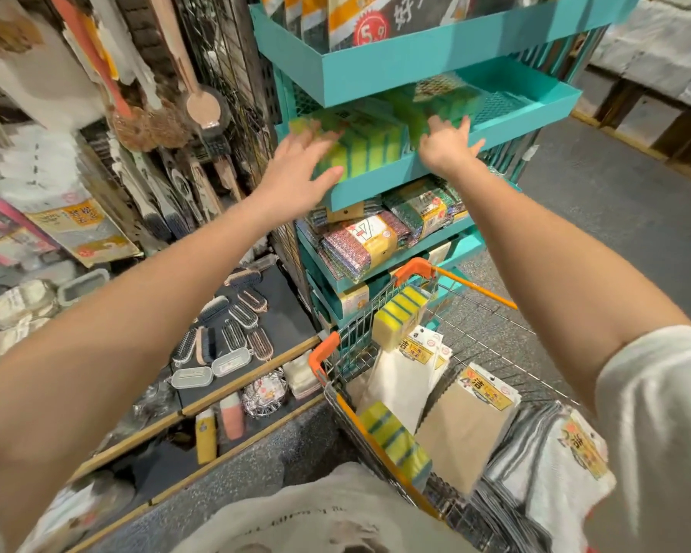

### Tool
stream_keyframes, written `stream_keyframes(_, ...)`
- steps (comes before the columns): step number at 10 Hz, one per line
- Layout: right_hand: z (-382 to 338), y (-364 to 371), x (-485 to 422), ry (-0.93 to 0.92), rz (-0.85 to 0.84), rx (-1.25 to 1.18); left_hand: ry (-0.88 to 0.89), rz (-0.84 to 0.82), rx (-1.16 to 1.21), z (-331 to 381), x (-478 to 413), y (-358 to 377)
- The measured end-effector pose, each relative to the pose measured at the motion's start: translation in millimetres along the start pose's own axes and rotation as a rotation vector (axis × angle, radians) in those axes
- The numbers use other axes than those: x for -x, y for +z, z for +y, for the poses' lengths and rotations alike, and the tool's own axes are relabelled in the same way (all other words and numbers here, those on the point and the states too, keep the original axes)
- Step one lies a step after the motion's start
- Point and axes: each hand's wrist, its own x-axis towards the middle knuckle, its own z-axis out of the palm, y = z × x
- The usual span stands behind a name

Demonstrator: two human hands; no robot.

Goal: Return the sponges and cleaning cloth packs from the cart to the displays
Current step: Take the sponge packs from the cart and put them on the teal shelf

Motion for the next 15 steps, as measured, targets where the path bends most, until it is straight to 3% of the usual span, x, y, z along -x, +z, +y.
stream_keyframes(2, -7, -3, -9, 0.013, -0.011, 0.063, 0.019, -0.147, -0.102, -6, -8, -5)
stream_keyframes(5, 13, -9, -1, -0.141, -0.087, -0.203, -0.079, -0.019, -0.183, 3, -5, -4)
stream_keyframes(6, 31, -7, 16, -0.127, 0.017, -0.38, 0.136, 0.109, -0.097, 30, 6, -4)
stream_keyframes(7, 53, 0, 43, -0.068, 0.164, -0.533, 0.434, 0.134, -0.059, 50, 15, 14)
stream_keyframes(8, 79, 14, 73, 0.01, 0.318, -0.604, 0.535, -0.016, -0.008, 68, 23, 47)
stream_keyframes(9, 106, 40, 100, 0.152, 0.27, -0.599, 0.523, -0.178, 0.068, 75, 34, 91)
stream_keyframes(11, 171, 149, 169, 0.484, -0.285, -0.403, 0.176, -0.885, -0.032, 64, 79, 205)
stream_keyframes(12, 195, 190, 221, 0.614, -0.515, -0.443, -0.018, -1.107, -0.081, 51, 111, 251)
stream_keyframes(13, 212, 224, 260, 0.748, -0.67, -0.528, -0.14, -1.153, -0.101, 40, 137, 280)
stream_keyframes(14, 219, 246, 279, 0.948, -0.736, -0.641, -0.403, -1.165, -0.023, 29, 153, 302)
stream_keyframes(15, 228, 281, 296, 1.195, -0.751, -0.917, -0.442, -1.219, 0.028, 28, 156, 316)
